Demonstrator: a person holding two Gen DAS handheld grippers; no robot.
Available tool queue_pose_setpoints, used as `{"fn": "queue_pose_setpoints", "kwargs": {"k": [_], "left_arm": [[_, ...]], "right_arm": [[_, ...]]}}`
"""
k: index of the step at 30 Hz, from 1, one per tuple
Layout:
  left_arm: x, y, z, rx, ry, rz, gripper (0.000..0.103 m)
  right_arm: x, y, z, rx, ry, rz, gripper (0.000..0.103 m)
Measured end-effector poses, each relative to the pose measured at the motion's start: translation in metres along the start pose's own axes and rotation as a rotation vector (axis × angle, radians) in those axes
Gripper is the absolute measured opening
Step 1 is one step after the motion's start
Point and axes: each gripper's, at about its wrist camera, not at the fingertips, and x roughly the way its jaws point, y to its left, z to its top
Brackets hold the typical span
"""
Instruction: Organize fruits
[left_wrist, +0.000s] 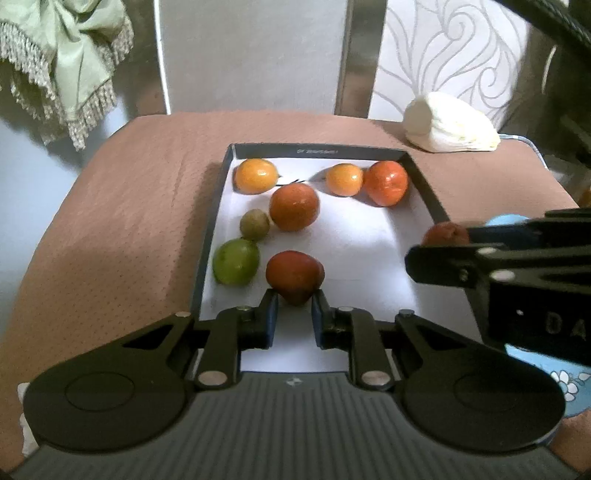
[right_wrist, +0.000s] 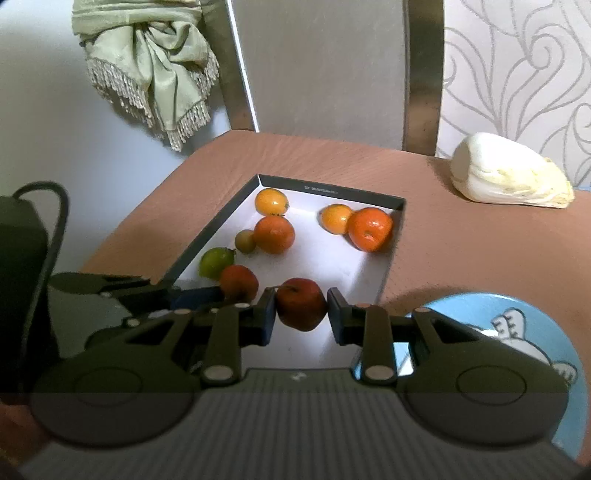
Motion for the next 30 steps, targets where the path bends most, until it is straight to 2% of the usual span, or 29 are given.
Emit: {"fn": "queue_pose_setpoints", "kwargs": {"k": [7,12,14,15,16,18,20,27,29,30], "left_arm": [[-0.011,-0.010,-0.002,0.037,-0.026,-0.022,0.017],[-0.013,-0.015,-0.006,0.046,-0.016,-0.011,0.017],[-0.013,-0.017,-0.007,0.048,-0.022,0.018,0.022],[-0.013,-0.018,-0.007,0.046,-0.022,0.025,0.033],[-0.013,-0.018,-0.008,0.045,-0.024,0.032,0.050],[-0.015,-0.020,-0.009,0.049,-0.043,0.063,0.066],[-0.017,-0.021,-0.007,0.055,-0.062,0.076,0.071],[-0.010,-0.029,0.004,0.100,-0.069,0.049,0.071],[-0.005,-0.032,0.006,0.111,-0.057,0.041,0.067],[-0.002,-0.032,0.007,0.113,-0.042,0.038,0.060]], "right_arm": [[-0.020,-0.007,-0.013,0.036,-0.022,-0.017,0.033],[-0.030,-0.010,-0.020,0.055,-0.030,-0.020,0.033],[-0.034,-0.010,-0.022,0.062,-0.036,-0.020,0.033],[-0.036,-0.010,-0.024,0.065,-0.039,-0.020,0.033],[-0.038,-0.011,-0.025,0.068,-0.042,-0.021,0.033],[-0.042,-0.012,-0.026,0.075,-0.050,-0.024,0.033],[-0.046,-0.014,-0.026,0.083,-0.060,-0.025,0.033],[-0.054,-0.017,-0.024,0.093,-0.093,-0.039,0.033],[-0.057,-0.019,-0.024,0.097,-0.101,-0.048,0.033],[-0.059,-0.020,-0.024,0.099,-0.103,-0.053,0.033]]}}
